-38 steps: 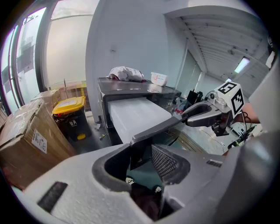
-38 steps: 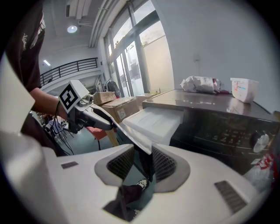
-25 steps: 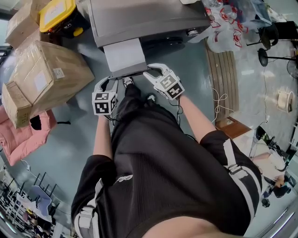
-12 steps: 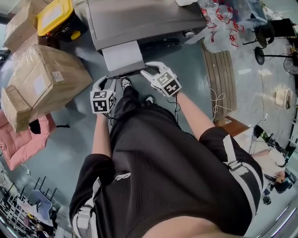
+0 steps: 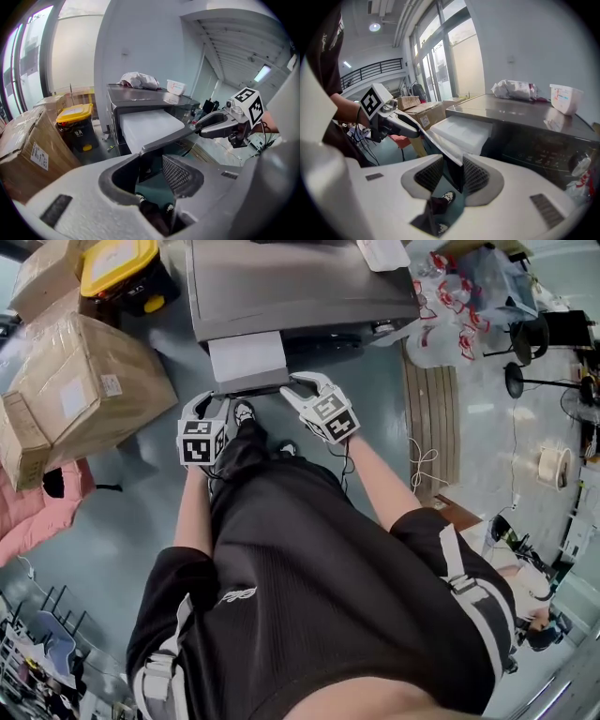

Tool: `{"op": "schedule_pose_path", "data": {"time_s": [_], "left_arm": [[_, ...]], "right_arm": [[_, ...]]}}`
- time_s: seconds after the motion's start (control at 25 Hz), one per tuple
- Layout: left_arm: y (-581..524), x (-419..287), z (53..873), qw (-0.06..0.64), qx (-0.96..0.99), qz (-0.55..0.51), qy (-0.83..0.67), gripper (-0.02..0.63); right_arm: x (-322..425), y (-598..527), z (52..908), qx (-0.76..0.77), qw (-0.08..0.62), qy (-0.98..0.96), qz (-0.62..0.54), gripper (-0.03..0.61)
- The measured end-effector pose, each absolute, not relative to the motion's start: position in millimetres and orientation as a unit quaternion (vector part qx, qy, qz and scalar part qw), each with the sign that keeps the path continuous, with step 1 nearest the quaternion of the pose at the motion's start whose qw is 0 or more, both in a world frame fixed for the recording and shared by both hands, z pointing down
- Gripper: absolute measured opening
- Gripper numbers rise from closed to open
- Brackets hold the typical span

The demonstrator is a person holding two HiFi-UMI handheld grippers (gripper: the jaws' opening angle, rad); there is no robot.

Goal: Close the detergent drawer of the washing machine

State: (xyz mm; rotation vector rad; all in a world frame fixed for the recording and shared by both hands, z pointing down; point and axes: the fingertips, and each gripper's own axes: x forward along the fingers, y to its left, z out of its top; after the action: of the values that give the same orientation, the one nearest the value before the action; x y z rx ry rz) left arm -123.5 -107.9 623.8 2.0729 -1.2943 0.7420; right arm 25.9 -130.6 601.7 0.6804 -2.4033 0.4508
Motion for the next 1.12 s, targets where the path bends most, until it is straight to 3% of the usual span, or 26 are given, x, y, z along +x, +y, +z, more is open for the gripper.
{"op": "schedule_pose_path", "data": {"time_s": [1.12], "left_arm": [[-148,-135,622,0.287,0.773,0.275,-0.494,0.156]], "right_arm": [[17,-172,603,0.259,0.298,-0.904,0.165,0.135]]}}
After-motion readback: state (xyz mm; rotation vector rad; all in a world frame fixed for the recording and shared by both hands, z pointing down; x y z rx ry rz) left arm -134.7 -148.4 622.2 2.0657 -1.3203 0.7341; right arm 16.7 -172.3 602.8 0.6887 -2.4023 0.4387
